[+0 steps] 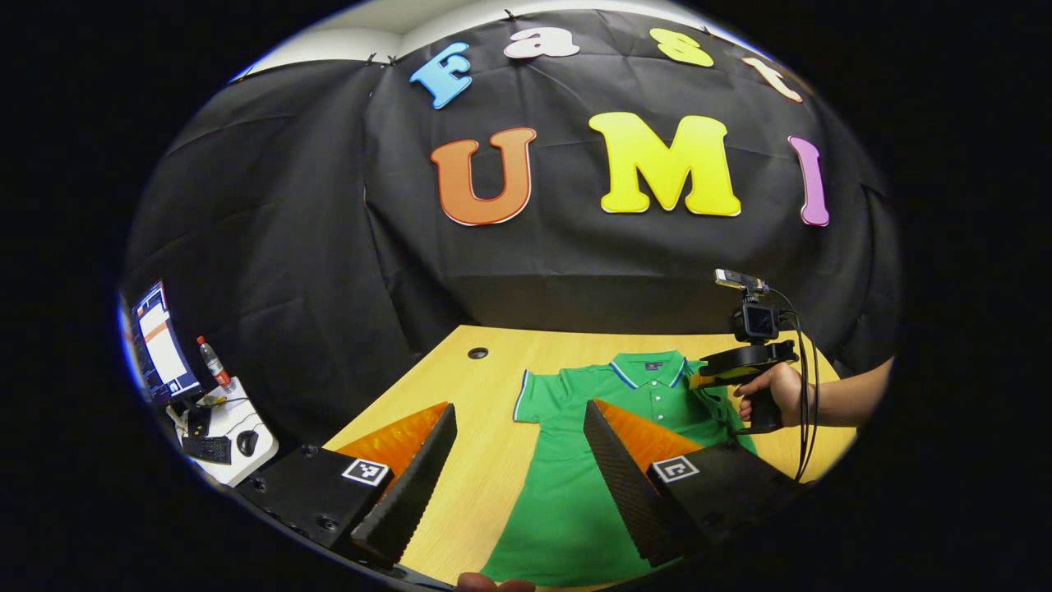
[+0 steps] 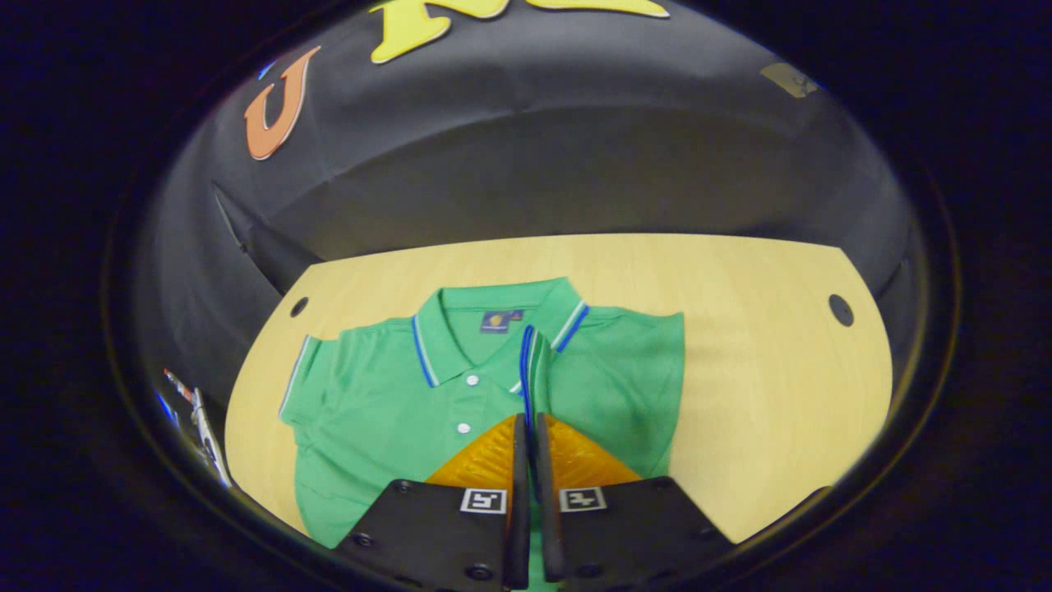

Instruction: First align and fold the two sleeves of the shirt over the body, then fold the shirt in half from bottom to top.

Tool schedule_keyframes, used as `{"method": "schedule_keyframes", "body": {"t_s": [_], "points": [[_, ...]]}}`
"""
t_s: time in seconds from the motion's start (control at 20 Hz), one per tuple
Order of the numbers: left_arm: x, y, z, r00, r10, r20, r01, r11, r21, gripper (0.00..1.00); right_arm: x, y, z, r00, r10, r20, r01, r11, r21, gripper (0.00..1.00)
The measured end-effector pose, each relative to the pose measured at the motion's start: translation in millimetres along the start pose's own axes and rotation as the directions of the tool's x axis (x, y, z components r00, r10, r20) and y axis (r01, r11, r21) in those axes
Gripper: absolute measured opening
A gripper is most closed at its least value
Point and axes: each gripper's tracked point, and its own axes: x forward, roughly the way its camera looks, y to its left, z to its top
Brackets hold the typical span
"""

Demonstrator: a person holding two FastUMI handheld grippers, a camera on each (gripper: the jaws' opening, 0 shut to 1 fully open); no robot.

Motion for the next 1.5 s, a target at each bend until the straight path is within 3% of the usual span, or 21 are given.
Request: {"method": "schedule_keyframes", "body": {"t_s": [0.15,0.25,0.4,0.65,0.75,0.85,0.9,1.0,1.2,1.5], "points": [[1.2,13.9,-0.2,1.0,0.008,-0.001,-0.008,1.0,0.002,1.0,-6.5,7.6,7.0,1.0,-0.003,0.03,0.002,0.999,0.035,0.33],[4.8,13.4,1.5,1.0,-0.02,0.005,0.02,1.0,-0.001,1.0,-21.2,5.4,12.6,0.998,-0.025,0.055,0.023,0.999,0.042,0.43],[15.3,11.4,3.7,0.998,-0.07,0.006,0.07,0.998,0.001,1.0,-59.2,1.0,17.5,0.994,-0.049,0.098,0.045,0.998,0.043,0.97],[54.6,-4.4,14.1,0.97,-0.243,0.001,0.243,0.97,-0.01,1.0,-149.2,-0.8,14.9,0.984,-0.036,0.172,0.039,0.999,-0.013,1.0],[79.1,-10.3,14.0,0.95,-0.31,-0.033,0.309,0.95,-0.041,1.0,-188.9,-4.9,12.5,0.977,-0.034,0.208,0.044,0.998,-0.043,0.97],[104.6,-10.6,13.4,0.937,-0.347,-0.052,0.343,0.937,-0.068,1.0,-225.6,-11.7,7.4,0.97,-0.044,0.239,0.061,0.996,-0.065,0.97],[119.7,-9.8,11.3,0.93,-0.363,-0.06,0.358,0.93,-0.08,1.0,-242.4,-15.4,1.6,0.967,-0.051,0.249,0.07,0.995,-0.071,0.91],[150.3,-15.4,0.0,0.91,-0.404,-0.096,0.393,0.913,-0.108,1.0,-272.0,-20.9,-14.1,0.964,-0.071,0.257,0.093,0.993,-0.077,0.96],[201.7,-23.0,-42.3,0.837,-0.498,-0.227,0.465,0.866,-0.185,0.99,-311.3,-18.9,-52.1,0.969,-0.073,0.236,0.101,0.989,-0.111,0.97],[274.8,-23.3,-102.5,0.709,-0.575,-0.409,0.451,0.815,-0.365,0.99,-326.4,-23.2,-79.8,0.975,-0.084,0.203,0.115,0.983,-0.144,0.97]]}}
